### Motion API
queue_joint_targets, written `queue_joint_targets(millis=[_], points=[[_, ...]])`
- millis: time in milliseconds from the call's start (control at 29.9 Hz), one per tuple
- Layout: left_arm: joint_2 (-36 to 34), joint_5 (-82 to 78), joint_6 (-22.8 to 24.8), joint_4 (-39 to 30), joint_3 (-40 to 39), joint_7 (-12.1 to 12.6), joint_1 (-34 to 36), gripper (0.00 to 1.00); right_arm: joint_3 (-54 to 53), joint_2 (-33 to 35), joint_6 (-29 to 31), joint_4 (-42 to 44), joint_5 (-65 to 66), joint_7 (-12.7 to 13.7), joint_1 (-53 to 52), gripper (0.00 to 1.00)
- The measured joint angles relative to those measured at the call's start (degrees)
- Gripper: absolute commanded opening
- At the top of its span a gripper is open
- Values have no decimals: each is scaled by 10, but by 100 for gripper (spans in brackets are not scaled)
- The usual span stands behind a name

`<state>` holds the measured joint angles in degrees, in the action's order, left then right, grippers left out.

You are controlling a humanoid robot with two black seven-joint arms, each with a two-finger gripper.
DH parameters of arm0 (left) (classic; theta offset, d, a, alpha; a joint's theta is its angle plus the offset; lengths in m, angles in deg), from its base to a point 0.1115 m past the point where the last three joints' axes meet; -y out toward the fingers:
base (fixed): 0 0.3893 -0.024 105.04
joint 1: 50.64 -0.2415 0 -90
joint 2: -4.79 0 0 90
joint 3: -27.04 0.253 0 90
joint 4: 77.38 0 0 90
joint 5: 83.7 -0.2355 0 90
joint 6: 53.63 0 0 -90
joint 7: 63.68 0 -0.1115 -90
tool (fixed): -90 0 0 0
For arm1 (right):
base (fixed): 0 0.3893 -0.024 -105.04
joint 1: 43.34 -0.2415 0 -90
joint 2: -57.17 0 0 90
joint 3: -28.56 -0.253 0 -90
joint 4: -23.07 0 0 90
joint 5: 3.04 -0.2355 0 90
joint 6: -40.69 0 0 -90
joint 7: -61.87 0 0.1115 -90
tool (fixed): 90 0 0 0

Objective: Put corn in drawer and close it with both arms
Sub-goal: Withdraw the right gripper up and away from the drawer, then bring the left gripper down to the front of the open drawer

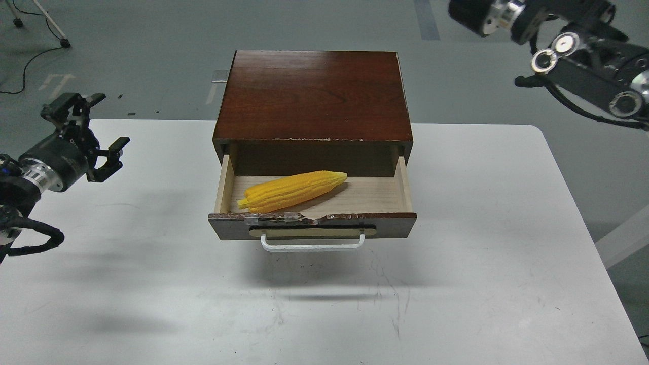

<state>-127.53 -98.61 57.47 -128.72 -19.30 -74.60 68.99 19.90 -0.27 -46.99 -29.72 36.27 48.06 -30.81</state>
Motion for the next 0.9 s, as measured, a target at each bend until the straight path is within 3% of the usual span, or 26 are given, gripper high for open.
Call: queue_joint_targets(millis=[167,267,435,501,669,702,735,769,802,836,903], points=[[1,-40,0,-1,1,-10,8,98,-22,46,104,57,-306,11,114,98],[3,-92,-11,0,1,-22,16,98,-46,66,148,58,-382,-4,177,97],[5,-204,-54,-1,1,-108,42,98,-123,82,237,58,-396,-65,285,97],[6,-276,-92,-1,1,-126,57,98,-147,83,251,57,-399,-71,318,97],[8,-549,-223,-38,10,-135,106,95,-162,83,257,56,-401,-73,349,98],[9,-584,-232,-47,11,-136,120,89,-162,82,257,56,-400,-73,352,97],[10,-604,-233,-56,12,-138,134,47,-161,82,257,56,-399,-73,354,97],[11,-618,-228,-66,12,-144,151,23,-160,82,257,55,-399,-73,355,97],[11,-627,-213,-80,15,-153,169,5,-159,82,257,55,-399,-73,357,97],[11,-632,-190,-96,21,-161,186,0,-159,82,257,54,-399,-74,357,97],[8,-634,-124,-131,41,-168,217,0,-157,82,257,54,-398,-74,359,97]])
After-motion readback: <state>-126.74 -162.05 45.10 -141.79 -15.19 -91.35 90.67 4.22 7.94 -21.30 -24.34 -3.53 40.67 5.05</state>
